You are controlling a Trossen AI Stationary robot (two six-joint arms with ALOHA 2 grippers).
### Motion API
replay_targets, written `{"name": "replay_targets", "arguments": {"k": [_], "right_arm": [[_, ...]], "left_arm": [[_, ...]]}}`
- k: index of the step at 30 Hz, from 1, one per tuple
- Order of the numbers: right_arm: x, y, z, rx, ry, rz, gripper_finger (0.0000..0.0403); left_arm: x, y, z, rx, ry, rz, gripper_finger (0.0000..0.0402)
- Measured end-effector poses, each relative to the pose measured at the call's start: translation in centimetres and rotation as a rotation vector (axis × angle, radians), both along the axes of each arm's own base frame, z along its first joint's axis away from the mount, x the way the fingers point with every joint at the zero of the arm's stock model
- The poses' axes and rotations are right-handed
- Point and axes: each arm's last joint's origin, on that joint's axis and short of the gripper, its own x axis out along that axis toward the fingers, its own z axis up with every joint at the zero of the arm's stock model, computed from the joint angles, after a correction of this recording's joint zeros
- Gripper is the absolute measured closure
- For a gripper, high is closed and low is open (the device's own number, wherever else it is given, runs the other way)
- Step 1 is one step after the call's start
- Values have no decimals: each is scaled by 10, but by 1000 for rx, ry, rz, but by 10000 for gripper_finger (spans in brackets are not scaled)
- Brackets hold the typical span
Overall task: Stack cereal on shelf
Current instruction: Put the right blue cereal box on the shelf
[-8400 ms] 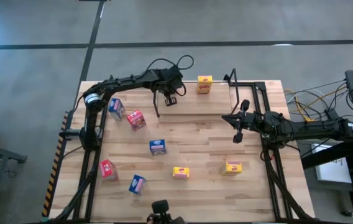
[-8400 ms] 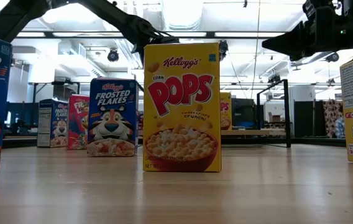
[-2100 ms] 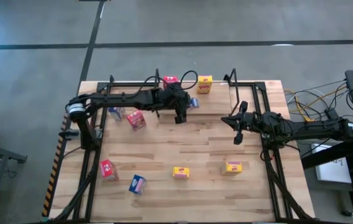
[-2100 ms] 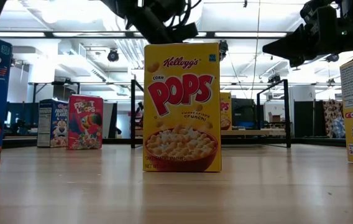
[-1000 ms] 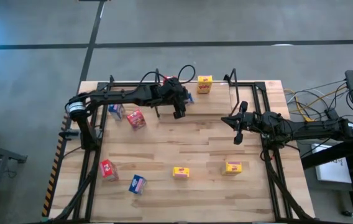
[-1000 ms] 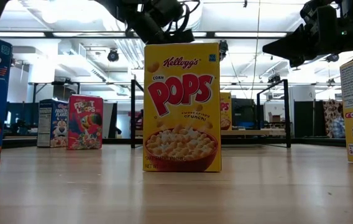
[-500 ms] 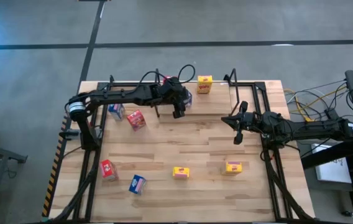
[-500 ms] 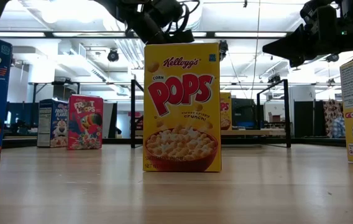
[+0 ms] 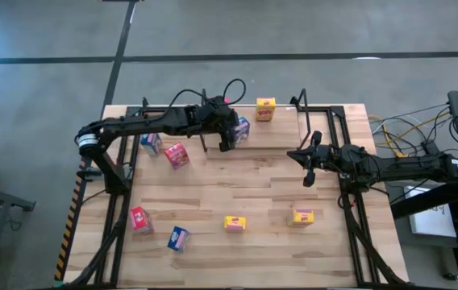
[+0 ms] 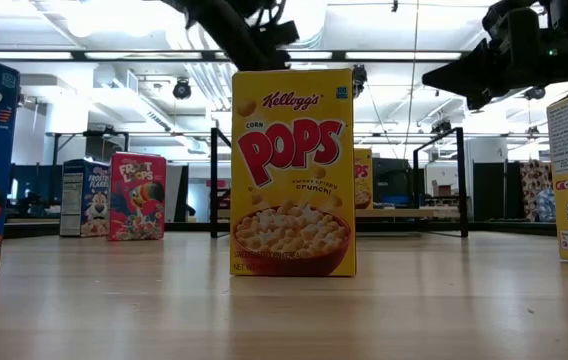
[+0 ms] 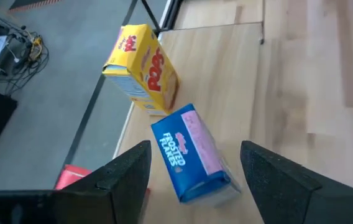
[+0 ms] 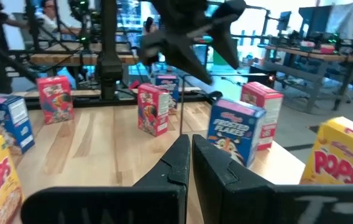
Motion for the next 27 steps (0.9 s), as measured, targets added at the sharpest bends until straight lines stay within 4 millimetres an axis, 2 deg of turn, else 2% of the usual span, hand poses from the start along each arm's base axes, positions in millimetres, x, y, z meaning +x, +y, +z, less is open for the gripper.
{"name": "replay_targets", "arguments": {"k": [5,11,16,22,27], "right_arm": [[0,-1,3,25,-1,-19,394],[1,-1,13,83,80,-26,394],[0,-1,18,121,158,-37,394],[0,-1,26,83,139,-34,394],[5,-1,44,57,120,-32,394]], "left_arm": [[-1,-23,5,-15,-15,-46,170],[1,-45,-11,-19,10,-107,170],[-2,-50,-32,-11,-27,-121,170],[-11,-51,-44,14,-140,-121,170],[-18,-51,-57,40,-183,-127,170]]}}
